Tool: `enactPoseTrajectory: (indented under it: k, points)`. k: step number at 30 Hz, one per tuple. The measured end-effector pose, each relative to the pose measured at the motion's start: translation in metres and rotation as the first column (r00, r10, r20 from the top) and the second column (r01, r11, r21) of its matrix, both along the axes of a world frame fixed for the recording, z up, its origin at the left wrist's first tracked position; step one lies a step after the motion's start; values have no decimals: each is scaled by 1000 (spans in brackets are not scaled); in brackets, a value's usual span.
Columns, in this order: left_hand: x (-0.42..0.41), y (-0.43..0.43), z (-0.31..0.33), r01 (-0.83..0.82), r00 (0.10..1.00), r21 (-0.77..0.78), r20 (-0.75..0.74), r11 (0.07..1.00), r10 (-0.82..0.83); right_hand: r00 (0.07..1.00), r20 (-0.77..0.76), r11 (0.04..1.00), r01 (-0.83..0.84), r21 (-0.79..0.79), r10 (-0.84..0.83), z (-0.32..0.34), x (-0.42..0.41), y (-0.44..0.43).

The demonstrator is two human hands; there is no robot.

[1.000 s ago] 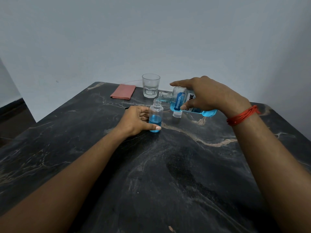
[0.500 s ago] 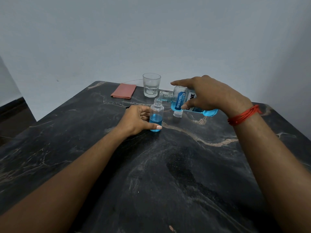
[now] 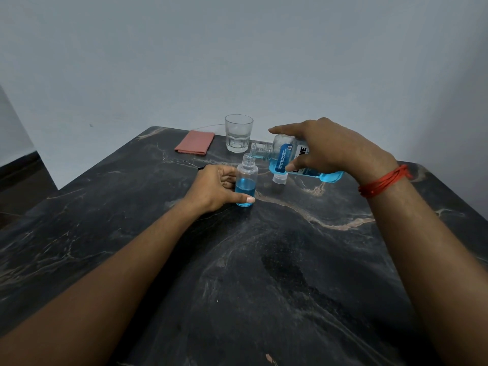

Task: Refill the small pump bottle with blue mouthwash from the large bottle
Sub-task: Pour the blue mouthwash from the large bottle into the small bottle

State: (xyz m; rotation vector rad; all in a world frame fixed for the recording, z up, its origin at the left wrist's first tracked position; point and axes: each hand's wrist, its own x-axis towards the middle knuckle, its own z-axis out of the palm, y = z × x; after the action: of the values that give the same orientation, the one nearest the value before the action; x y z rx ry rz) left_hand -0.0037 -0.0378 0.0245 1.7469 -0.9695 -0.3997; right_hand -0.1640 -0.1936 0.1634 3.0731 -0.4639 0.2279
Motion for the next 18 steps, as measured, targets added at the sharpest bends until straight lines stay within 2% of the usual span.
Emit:
enactPoseTrajectory:
  k: [18]
  points:
    - [-2, 1, 1, -4, 1000, 4, -10, 1000, 4, 1000, -3, 1000, 6, -24, -6, -1, 1, 0]
